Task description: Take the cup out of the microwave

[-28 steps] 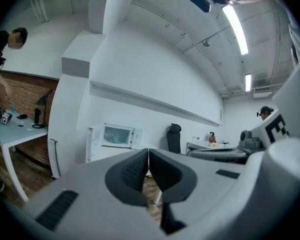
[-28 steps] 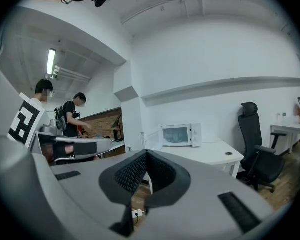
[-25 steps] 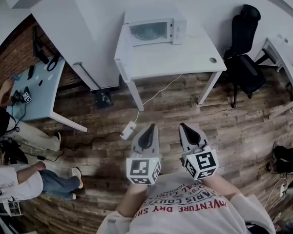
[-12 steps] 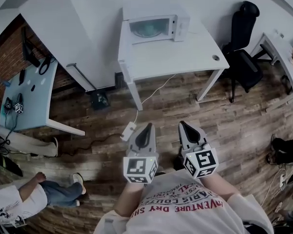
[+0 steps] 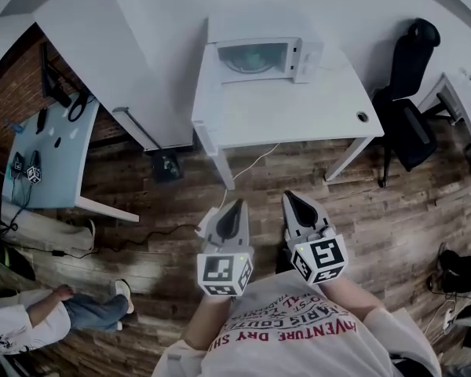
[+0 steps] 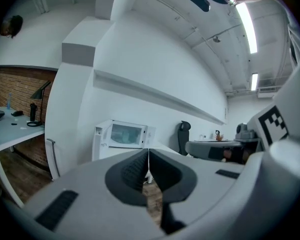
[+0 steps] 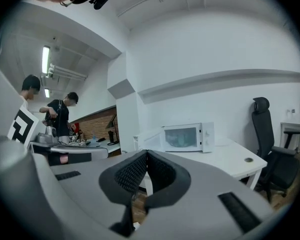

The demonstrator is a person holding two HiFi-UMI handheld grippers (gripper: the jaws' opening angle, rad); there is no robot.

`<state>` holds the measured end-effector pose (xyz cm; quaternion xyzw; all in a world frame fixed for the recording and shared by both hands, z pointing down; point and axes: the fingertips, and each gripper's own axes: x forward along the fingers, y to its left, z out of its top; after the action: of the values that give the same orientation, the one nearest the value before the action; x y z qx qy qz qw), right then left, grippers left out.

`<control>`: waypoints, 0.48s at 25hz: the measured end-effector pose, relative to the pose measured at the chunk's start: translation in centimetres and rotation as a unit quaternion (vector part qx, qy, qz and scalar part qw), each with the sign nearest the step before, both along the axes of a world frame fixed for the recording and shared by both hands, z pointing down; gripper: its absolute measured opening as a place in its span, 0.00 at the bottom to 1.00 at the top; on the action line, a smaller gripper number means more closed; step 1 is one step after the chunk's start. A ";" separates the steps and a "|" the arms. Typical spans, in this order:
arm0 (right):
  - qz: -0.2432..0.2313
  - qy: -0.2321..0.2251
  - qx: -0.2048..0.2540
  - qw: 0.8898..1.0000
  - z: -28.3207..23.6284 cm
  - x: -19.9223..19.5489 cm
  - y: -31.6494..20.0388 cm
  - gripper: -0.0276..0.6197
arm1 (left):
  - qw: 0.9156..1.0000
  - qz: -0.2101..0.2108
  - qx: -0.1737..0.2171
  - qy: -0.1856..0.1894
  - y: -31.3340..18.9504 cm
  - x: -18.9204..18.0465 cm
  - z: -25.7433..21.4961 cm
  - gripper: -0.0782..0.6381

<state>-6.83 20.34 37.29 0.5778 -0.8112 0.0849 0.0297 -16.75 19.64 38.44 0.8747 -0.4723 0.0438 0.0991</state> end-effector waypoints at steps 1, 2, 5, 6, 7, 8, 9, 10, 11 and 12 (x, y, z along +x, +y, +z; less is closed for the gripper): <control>-0.005 0.000 0.003 1.000 -0.3 0.7 -1.2 0.06 | 1.000 -0.005 0.001 0.000 -1.1 0.7 -0.2 0.12; -0.010 0.001 0.006 1.000 -0.7 1.5 -2.5 0.06 | 1.000 -0.011 0.002 0.001 -2.3 1.4 -0.4 0.12; -0.025 0.005 0.015 1.000 -1.7 4.3 -6.0 0.06 | 0.999 -0.031 0.001 0.009 -5.8 3.8 -0.9 0.12; -0.028 0.005 0.018 0.999 -2.1 5.5 -7.2 0.06 | 0.999 -0.036 0.001 0.011 -6.9 4.8 -1.1 0.12; -0.031 0.005 0.022 0.999 -2.5 6.7 -8.3 0.06 | 0.999 -0.041 0.003 0.011 -8.0 5.8 -1.4 0.12; -0.033 0.004 0.026 0.999 -2.9 7.9 -9.6 0.06 | 0.999 -0.045 0.006 0.011 -9.1 6.9 -1.6 0.12; -0.034 0.003 0.030 0.999 -3.4 9.2 -10.8 0.06 | 0.999 -0.049 0.009 0.010 -10.3 8.0 -1.8 0.12; -0.035 0.002 0.033 0.999 -3.6 10.3 -12.1 0.06 | 0.999 -0.052 0.010 0.011 -11.5 9.0 -2.0 0.12; -0.037 0.001 0.035 0.999 -3.8 11.3 -13.2 0.06 | 0.998 -0.054 0.011 0.013 -12.6 10.1 -2.1 0.12; -0.040 0.001 0.035 0.999 -3.8 12.3 -14.2 0.06 | 0.998 -0.056 0.012 0.015 -13.5 11.1 -2.0 0.12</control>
<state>5.46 6.16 33.53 0.5458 -0.8360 0.0547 0.0137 -5.70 6.09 36.39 0.8486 -0.5194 0.0198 0.0981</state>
